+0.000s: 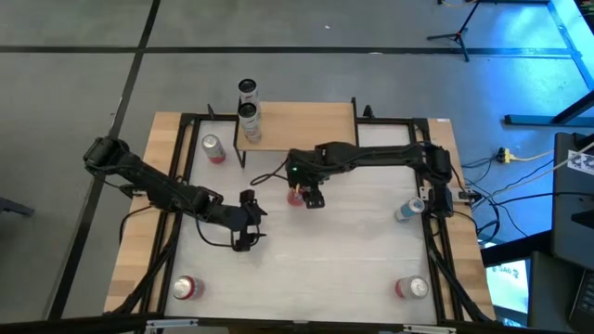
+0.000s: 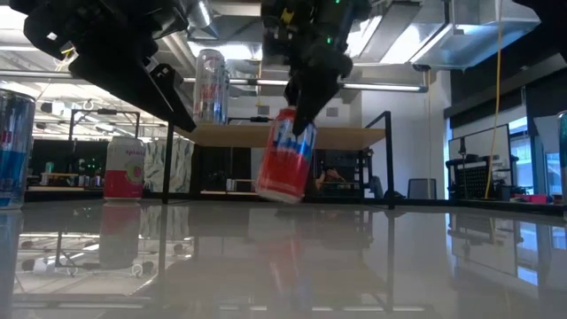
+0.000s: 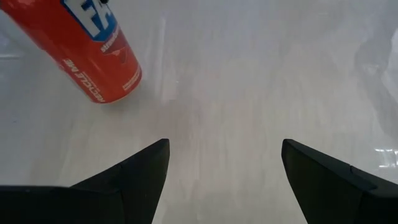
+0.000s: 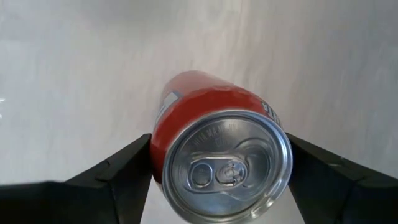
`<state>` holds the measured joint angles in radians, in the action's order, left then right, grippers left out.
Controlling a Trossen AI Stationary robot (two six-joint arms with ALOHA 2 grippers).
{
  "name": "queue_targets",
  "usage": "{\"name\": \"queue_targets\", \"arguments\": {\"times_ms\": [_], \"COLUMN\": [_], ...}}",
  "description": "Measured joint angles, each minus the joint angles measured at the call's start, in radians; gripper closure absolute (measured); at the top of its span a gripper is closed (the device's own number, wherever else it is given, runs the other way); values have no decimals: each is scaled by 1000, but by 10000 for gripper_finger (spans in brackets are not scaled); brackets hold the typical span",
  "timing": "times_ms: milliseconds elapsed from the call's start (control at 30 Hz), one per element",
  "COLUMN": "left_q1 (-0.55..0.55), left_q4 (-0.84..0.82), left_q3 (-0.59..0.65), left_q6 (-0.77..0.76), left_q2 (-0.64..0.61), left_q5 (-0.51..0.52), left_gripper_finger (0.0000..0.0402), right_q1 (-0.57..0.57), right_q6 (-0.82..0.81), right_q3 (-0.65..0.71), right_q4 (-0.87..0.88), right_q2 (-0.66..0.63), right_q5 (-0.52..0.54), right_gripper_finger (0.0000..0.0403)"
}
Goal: Place canned beverage on shelf
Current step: Put the right orange soda can on the shelf
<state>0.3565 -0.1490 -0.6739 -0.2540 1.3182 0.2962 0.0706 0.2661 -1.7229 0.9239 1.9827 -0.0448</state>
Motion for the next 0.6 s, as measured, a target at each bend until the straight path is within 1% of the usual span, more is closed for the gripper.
{"name": "queue_targets", "arguments": {"times_ms": [100,467,533,600], "left_q1": [-4,-8,-8,-8], "left_q4": [0,1,1,1], "left_q3": [0,0,0,0], "left_q6": [3,21,21,21], "left_q2": [0,0,0,0], "left_q5": [-2,-2,-2,-2], "left_gripper_finger": [101,101,101,101], "right_q1": [-8,-6,-6,-6], "right_q6": [0,-12,-18,-28], "right_q3": [-1,-1,-1,-1], "right_q4": [-5,16,16,20], "right_q2": [-17,-3,-3,-3], "right_q5": [1,-9,-10,-11], "right_gripper_finger": [96,94,87,72]}}
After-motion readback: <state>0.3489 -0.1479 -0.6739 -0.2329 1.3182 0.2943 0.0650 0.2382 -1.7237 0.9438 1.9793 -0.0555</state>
